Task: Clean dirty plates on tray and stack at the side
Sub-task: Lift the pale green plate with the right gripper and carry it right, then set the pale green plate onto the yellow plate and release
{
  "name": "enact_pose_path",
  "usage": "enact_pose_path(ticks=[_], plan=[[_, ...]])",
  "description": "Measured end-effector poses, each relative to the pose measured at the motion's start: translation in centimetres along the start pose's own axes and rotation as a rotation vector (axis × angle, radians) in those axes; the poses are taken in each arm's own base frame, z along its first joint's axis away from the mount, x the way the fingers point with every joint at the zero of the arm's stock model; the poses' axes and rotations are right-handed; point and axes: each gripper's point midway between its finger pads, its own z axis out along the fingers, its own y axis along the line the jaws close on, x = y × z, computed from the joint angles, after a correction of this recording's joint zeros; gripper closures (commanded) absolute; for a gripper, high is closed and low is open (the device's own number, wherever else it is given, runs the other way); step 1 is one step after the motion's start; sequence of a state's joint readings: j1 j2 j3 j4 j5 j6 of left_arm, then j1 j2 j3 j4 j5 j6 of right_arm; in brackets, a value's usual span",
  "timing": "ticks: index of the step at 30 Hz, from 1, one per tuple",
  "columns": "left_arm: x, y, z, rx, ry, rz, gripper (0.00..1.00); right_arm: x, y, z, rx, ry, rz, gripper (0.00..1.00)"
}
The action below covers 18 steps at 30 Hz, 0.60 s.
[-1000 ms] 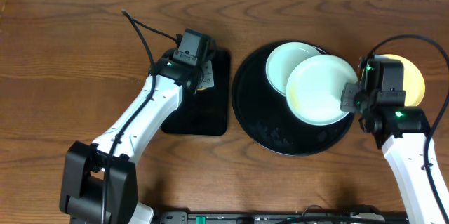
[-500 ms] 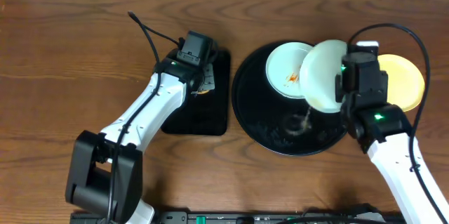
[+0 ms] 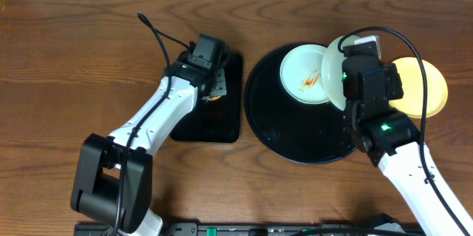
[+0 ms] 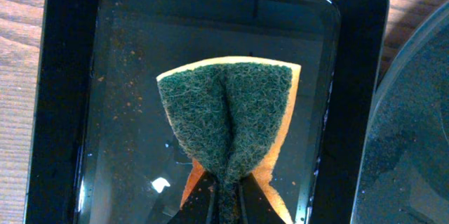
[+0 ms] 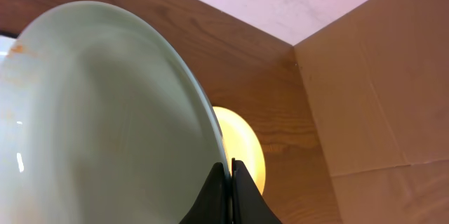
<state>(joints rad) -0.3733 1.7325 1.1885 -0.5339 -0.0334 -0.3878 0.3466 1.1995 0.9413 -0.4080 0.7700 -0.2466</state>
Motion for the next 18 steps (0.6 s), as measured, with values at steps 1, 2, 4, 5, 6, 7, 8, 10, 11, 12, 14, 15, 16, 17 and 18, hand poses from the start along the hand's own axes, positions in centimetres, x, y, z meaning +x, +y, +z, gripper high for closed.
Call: enact_pose_path(ticks=[1, 2, 4, 5, 6, 7, 8, 10, 11, 12, 14, 15, 16, 17, 18], plan=[[0.0, 0.0, 0.0, 0.000, 0.000, 0.000, 0.93, 0.0, 0.0, 0.0, 0.003, -0.001, -0.002, 0.99], [0.0, 0.0, 0.0, 0.000, 0.000, 0.000, 0.92, -0.1, -0.1, 0.0, 0.005, -0.001, -0.003, 0.99], [0.0, 0.0, 0.0, 0.000, 0.000, 0.000, 0.92, -0.1, -0.2, 0.0, 0.010, -0.003, -0.004, 0.99], [0.0, 0.0, 0.0, 0.000, -0.001, 0.000, 0.93, -0.1, -0.2, 0.0, 0.012, -0.003, -0.002, 0.99], [0.0, 0.0, 0.0, 0.000, -0.001, 0.000, 0.92, -0.1, -0.3, 0.1, 0.014, -0.001, 0.005, 0.99], [0.0, 0.0, 0.0, 0.000, -0.001, 0.000, 0.92, 0.0, -0.5, 0.1, 0.018, 0.002, 0.014, 0.99], [0.0, 0.0, 0.0, 0.000, -0.001, 0.000, 0.92, 0.2, -0.8, 0.3, 0.024, 0.008, 0.035, 0.99], [0.0, 0.0, 0.0, 0.001, -0.001, 0.000, 0.93, 0.7, -1.6, 0.9, 0.041, 0.027, 0.087, 0.99], [0.0, 0.0, 0.0, 0.001, -0.001, 0.000, 0.92, 1.1, -2.1, 1.3, 0.049, 0.040, 0.119, 0.99], [0.0, 0.0, 0.0, 0.001, -0.001, 0.000, 0.93, 1.5, -2.6, 1.8, 0.055, 0.056, 0.153, 0.99], [-0.1, 0.0, 0.0, 0.001, -0.002, 0.000, 0.92, 2.7, -3.5, 3.1, 0.066, 0.097, 0.229, 0.99], [-0.1, 0.0, 0.0, 0.001, -0.002, -0.001, 0.93, 3.3, -3.8, 3.7, 0.067, 0.117, 0.266, 0.99], [-0.1, 0.0, 0.0, 0.001, -0.002, 0.000, 0.92, 4.0, -4.0, 4.4, 0.067, 0.139, 0.304, 0.99], [-0.1, 0.0, 0.0, 0.001, -0.002, -0.001, 0.92, 4.8, -4.4, 5.2, 0.069, 0.167, 0.347, 0.99], [-0.1, 0.0, 0.0, 0.001, -0.002, 0.000, 0.93, 5.7, -4.7, 6.0, 0.070, 0.192, 0.392, 0.99]])
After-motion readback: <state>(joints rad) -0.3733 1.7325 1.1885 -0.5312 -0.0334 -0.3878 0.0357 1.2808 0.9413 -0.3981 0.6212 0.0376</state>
